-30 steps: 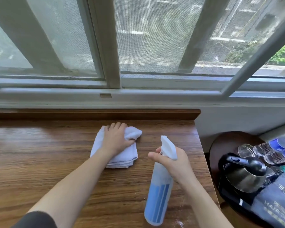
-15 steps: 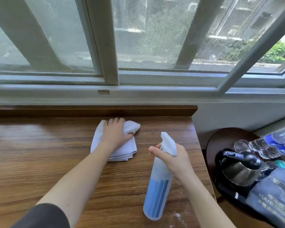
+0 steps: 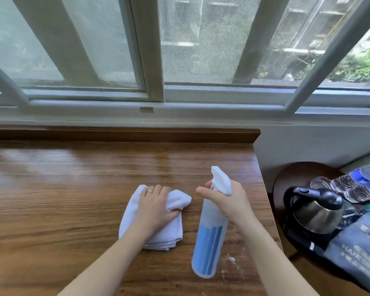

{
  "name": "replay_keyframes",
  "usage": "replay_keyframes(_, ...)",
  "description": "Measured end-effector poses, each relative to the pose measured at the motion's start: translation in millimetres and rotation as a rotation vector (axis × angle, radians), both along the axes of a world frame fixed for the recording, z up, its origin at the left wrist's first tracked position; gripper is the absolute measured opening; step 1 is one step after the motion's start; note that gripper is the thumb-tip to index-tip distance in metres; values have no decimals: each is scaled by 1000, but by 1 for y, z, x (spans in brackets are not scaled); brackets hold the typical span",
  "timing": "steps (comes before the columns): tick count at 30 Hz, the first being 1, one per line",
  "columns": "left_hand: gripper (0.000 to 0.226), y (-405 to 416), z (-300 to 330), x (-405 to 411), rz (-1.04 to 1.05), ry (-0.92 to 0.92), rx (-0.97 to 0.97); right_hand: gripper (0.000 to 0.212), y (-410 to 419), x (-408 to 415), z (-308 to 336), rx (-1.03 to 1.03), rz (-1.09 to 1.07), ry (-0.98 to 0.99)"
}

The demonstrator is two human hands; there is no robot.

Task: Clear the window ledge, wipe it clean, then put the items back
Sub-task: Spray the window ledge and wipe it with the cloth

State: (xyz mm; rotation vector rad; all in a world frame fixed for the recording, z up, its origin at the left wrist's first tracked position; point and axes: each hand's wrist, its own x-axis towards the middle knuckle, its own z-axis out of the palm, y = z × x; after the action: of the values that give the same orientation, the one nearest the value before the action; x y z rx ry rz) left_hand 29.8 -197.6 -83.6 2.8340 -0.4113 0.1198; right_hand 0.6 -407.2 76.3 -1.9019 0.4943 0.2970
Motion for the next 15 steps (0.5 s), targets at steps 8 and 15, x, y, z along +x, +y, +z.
replay_keyframes(8,54,-3,1,23,-46,-17,10,27,4,-9,-2,2,-9,16)
replay_keyframes(15,58,-9,5,72,-30,16,56,39,8,-11,-4,-4,-64,21)
